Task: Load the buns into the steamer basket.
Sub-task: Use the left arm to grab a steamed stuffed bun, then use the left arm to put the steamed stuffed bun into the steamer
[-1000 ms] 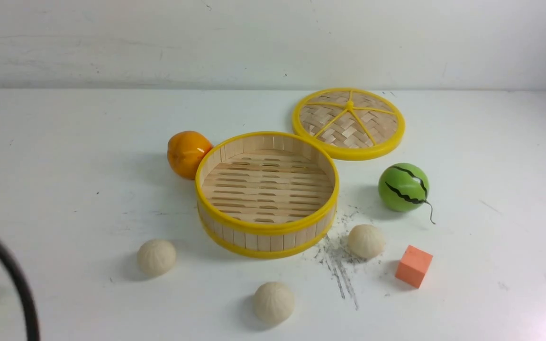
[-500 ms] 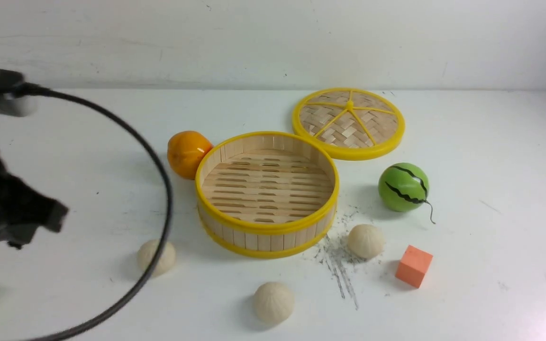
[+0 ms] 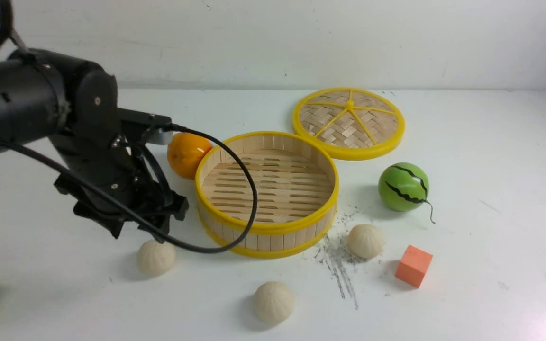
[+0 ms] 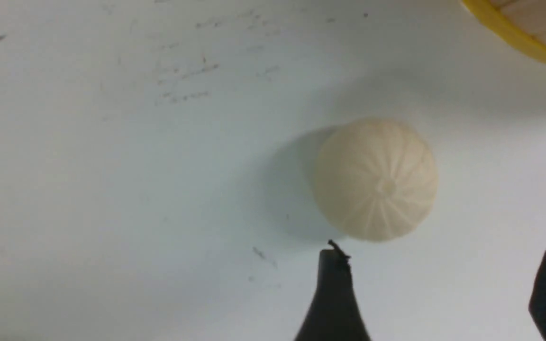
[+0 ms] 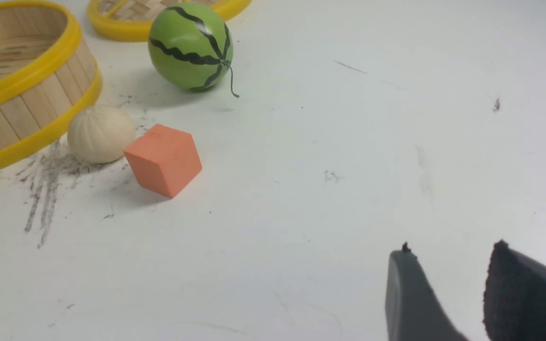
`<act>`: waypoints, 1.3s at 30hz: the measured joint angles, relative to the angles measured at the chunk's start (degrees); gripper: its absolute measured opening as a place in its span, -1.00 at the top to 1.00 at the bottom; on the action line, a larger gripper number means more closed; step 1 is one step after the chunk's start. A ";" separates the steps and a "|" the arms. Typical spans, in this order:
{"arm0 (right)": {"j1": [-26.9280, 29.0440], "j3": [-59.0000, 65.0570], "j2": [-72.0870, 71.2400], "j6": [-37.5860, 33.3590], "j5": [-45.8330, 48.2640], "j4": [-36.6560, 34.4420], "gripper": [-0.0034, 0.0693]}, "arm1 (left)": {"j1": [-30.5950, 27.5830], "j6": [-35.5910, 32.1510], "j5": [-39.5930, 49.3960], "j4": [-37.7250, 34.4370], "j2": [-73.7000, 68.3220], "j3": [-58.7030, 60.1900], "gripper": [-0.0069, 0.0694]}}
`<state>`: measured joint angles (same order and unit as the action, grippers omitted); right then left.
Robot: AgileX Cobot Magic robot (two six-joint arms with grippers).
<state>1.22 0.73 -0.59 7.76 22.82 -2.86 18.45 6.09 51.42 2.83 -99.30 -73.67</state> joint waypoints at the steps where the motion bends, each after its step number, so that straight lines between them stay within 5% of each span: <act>1: 0.00 0.00 0.00 0.00 0.00 0.00 0.25 | 0.00 0.00 -1.32 0.06 -1.10 0.00 -0.52; 6: 0.00 0.00 0.00 0.00 0.00 0.00 0.25 | 0.00 0.74 -5.68 0.69 -5.22 -0.07 -0.47; 12: 0.00 0.00 0.00 0.00 0.00 0.00 0.25 | 0.00 2.61 -7.02 1.47 -9.34 -0.09 -0.15; 22: 0.00 0.00 0.00 0.00 0.00 0.00 0.25 | 0.00 2.40 4.13 0.29 -9.10 -10.78 0.81; 32: 0.00 0.00 0.00 0.00 0.00 0.00 0.25 | 6.28 -2.60 8.70 -4.11 -10.06 -32.30 0.82; 39: 0.00 0.00 0.00 0.00 0.00 0.00 0.25 | 9.29 4.17 9.03 1.97 -21.38 -40.02 0.81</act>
<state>1.22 0.73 -0.59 7.76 22.82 -2.86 27.75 10.26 60.45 4.80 -120.68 -113.69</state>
